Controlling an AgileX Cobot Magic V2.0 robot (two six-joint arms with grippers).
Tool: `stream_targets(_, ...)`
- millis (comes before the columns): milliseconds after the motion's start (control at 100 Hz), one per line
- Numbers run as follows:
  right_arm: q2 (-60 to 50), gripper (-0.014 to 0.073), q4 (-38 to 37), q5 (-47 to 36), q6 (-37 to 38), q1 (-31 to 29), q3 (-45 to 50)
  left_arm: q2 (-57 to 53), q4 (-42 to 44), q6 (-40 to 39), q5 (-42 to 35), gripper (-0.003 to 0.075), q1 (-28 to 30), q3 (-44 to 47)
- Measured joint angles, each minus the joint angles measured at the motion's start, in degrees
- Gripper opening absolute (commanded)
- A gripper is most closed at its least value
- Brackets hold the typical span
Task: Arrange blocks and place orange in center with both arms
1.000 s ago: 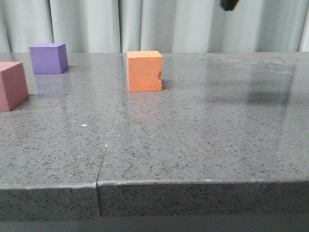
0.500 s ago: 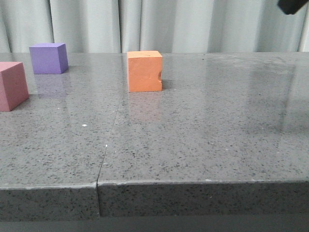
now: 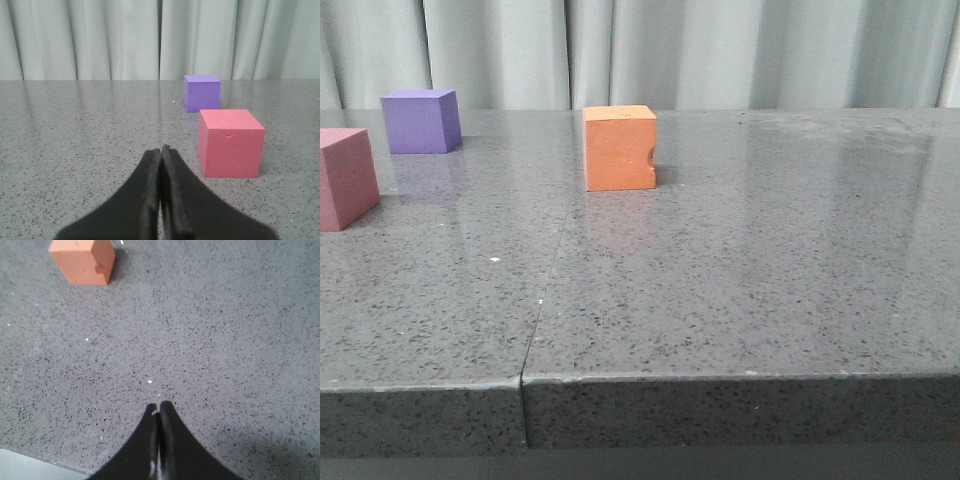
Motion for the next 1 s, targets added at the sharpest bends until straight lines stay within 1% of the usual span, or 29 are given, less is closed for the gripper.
stream_targets(170, -11.9, -0.0067, -0.4, -1.6, 0.0, 0.0, 7.1, 0.0, 0.0, 0.0, 0.0, -0.002, 0.0, 0.0)
stream_targets(300, -20.1, -0.0067, -0.4, -1.7, 0.0, 0.0, 11.7, 0.0, -2.9, 0.0, -0.3, -0.002, 0.0, 0.0)
stream_targets(410, -26.9, -0.0067, -0.4, -1.7, 0.0, -0.1, 14.3, 0.0, -6.3, 0.0, -0.3, -0.002, 0.0, 0.0)
stream_targets(580, -34.8, -0.0067, -1.6, -1.1, 0.0, -0.1, 16.9, 0.0, -7.4, 0.0, 0.6, -0.0021, 0.0, -1.7)
stream_targets(680, -38.0, -0.0067, -2.3, -1.0, 0.0, -0.1, 17.7, 0.0, -7.5, 0.0, 2.7, -0.0021, 0.0, -5.8)
stream_targets(790, -39.4, -0.0067, -2.8, -0.9, 0.1, -0.1, 17.9, 1.7, -7.2, 0.0, 7.0, -0.002, 0.0, -11.1)
stream_targets(1000, -39.6, -0.0067, -2.9, 0.0, 0.1, -0.1, 17.9, 12.0, -6.4, 0.0, 15.9, -0.002, 0.0, -22.5)
